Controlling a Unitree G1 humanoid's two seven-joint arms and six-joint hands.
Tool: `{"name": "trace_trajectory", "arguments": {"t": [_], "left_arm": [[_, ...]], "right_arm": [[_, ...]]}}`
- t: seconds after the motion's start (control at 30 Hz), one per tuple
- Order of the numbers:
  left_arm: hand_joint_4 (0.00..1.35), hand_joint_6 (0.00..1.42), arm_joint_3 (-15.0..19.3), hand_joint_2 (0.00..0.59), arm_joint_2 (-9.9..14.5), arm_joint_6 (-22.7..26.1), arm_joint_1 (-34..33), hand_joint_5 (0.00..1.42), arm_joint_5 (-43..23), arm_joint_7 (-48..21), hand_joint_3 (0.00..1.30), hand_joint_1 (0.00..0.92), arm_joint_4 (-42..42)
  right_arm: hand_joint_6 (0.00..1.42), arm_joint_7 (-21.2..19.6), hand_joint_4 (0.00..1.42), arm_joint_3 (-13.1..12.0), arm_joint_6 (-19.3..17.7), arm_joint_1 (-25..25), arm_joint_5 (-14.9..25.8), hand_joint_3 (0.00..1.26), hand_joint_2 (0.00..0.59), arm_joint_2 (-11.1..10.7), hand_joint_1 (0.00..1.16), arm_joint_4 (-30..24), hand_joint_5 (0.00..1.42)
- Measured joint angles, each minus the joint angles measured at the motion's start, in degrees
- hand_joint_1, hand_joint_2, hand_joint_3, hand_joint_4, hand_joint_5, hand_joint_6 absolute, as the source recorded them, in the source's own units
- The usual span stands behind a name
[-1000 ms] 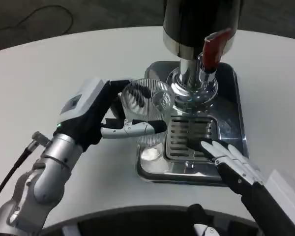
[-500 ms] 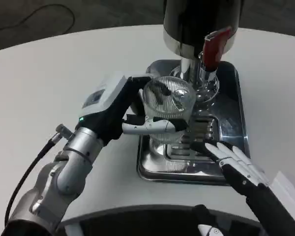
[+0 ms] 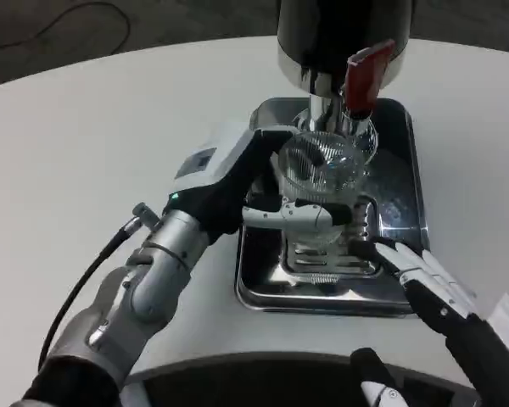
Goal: Grasp the cup under the faucet to collect the drink, then remove the cup.
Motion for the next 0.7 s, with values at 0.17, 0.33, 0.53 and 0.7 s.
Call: {"name": "trace_trajectory", "arguments": {"t": [0.17,0.33,0.53,0.7], "left_arm": [[0.88,0.79,-0.31,0.032,-0.37,0.1,0.0,0.94,-0.13,-0.18,0.82,0.724,-0.14],[0.88,0.78,-0.32,0.032,-0.87,0.53,0.01,0.93,-0.18,-0.41,0.82,0.723,-0.8],[0.88,0.78,-0.41,0.032,-0.89,1.42,0.02,0.93,-0.18,-1.37,0.81,0.723,-0.99],[0.87,0.78,-0.56,0.032,-0.94,2.13,0.01,0.94,-0.23,-1.91,0.81,0.723,-1.31]], "right_arm": [[0.0,-0.21,0.05,-0.3,-0.53,0.51,0.33,0.12,0.474,-0.01,0.61,0.0,0.0],[0.0,-0.31,0.05,-0.3,-0.97,0.79,0.44,0.12,0.474,-0.01,0.61,0.0,0.0],[0.0,-0.35,0.06,-0.36,-1.18,1.68,0.81,0.12,0.473,-0.02,0.61,0.0,0.0],[0.0,-0.39,0.06,-0.4,-1.23,1.68,0.84,0.12,0.473,-0.01,0.61,0.0,0.0]]}}
